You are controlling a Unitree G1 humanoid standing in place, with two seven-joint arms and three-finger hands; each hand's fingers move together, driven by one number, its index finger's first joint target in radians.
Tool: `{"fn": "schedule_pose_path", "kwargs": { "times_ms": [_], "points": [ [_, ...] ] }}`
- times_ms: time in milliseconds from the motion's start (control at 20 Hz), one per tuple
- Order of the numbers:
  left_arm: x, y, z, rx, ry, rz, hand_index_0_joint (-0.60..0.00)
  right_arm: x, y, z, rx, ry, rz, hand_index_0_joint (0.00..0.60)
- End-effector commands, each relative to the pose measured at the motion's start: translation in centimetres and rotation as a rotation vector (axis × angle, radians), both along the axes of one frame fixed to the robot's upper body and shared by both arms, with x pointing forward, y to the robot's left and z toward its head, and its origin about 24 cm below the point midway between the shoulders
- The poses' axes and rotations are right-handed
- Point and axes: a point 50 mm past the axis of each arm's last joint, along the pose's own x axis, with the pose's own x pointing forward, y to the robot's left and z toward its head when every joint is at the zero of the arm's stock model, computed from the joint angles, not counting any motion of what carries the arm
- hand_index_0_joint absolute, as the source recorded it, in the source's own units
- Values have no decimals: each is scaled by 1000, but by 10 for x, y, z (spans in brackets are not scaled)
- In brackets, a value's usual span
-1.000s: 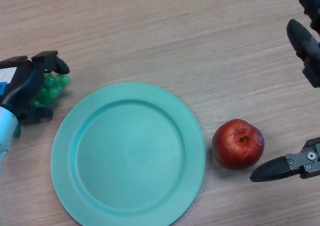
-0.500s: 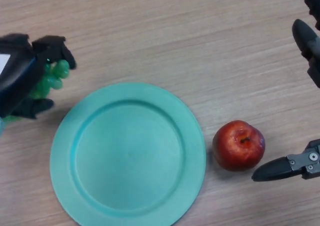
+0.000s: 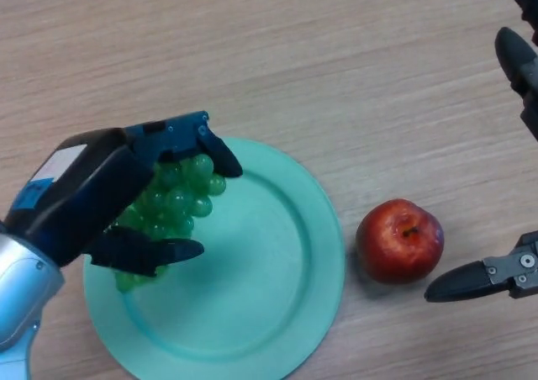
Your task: Pick up the green grapes and place it on the plate
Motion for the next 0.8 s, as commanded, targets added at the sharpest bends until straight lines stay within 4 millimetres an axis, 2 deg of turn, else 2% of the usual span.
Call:
{"fn": "schedule_pose_path", "kwargs": {
  "times_ms": [50, 100, 250, 300, 550, 600, 800],
  "points": [
    [-12, 6, 17, 110, -131, 11, -50, -15, 3, 28, 15, -218, 50, 0],
    [-13, 11, 16, 138, -106, 10, 0, -14, 3, 28, 5, -212, 54, 0],
    [-15, 20, 17, 134, -72, 16, 0, -14, 5, 29, -8, -215, 57, 0],
    [-15, 23, 19, 83, -67, 27, 0, -13, 6, 28, -9, -213, 58, 0],
    [-25, 33, 44, -452, -85, 18, 0, -12, 8, 26, -4, -204, 63, 0],
    [-32, 39, 55, -652, -104, -32, 0, -11, 10, 26, -1, -198, 64, 0],
    [-43, 69, 66, -881, -182, -82, 0, -9, 14, 29, -1, -209, 81, 0]
  ]
}}
